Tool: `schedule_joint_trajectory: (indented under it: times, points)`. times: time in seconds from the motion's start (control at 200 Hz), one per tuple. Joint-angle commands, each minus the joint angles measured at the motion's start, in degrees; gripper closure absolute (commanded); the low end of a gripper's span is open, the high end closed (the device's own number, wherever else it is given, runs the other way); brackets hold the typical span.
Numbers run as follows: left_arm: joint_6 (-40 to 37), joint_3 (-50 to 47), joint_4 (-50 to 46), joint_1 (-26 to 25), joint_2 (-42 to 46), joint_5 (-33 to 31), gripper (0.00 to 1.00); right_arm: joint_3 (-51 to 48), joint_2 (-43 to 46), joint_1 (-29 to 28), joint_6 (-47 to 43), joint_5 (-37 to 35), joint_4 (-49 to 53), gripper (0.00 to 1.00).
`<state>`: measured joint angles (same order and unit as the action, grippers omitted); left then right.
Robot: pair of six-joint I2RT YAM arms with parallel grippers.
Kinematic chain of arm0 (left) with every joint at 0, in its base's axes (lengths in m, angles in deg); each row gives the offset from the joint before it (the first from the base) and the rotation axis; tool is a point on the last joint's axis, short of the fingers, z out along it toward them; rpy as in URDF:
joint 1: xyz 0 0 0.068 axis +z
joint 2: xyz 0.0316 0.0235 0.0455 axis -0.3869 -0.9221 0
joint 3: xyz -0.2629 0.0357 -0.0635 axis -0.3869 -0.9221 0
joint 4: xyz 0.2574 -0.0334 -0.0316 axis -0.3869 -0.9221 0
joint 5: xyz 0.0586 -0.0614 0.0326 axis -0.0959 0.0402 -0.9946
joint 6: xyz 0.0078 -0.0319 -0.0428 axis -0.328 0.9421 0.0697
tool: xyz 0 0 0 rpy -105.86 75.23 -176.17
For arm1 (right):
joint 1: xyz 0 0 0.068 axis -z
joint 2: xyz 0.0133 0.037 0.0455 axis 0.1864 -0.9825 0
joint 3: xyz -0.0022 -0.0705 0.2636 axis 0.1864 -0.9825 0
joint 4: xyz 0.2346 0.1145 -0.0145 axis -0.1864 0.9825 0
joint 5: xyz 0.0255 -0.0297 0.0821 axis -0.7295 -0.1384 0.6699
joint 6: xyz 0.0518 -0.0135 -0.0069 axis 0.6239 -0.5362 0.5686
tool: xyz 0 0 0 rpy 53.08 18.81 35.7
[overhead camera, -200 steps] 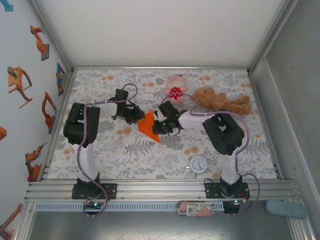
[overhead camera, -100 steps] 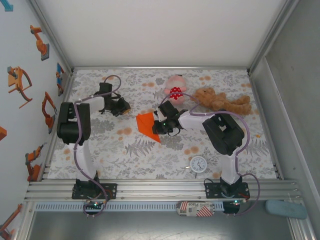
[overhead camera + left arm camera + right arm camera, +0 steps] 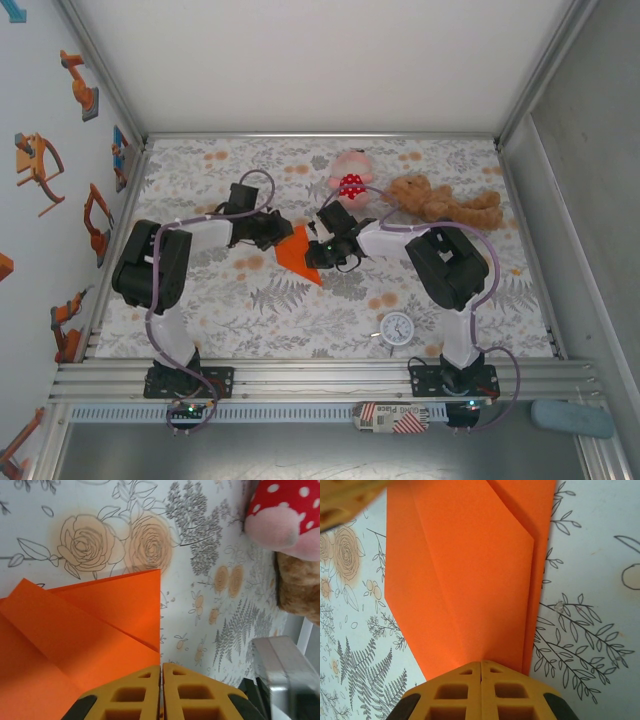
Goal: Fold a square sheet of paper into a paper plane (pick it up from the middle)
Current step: Fourth fold the wing at the center of the table.
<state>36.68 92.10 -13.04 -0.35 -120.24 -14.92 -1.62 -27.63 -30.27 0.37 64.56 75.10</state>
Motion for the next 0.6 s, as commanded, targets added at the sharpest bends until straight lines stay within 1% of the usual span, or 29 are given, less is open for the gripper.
schedule_joint_trajectory:
  times: [0.0,0.14,0.336,0.491,0.591]
  points:
    - [2.2,0.0,0.9,-0.5,-2.2,0.0,0.90,-2.2,-1.2,0.4,-1.0,-1.2,8.1,0.95]
    - [2.0,0.1,-0.4,-0.7,-3.9,-0.9,0.91,-1.7,0.0,0.4,-0.6,0.8,6.7,0.95]
    - [-0.6,1.7,-6.1,-1.0,-5.8,-4.0,0.91,-0.2,1.5,0.6,0.3,3.7,4.4,0.95]
    - [-1.5,1.6,-8.1,-1.2,-6.7,-5.8,0.91,-0.3,4.0,0.6,4.2,5.6,-1.2,0.94]
    - [-1.8,1.3,-8.3,-1.3,-6.7,-6.4,0.91,0.2,3.1,0.6,6.4,5.5,-3.8,0.95]
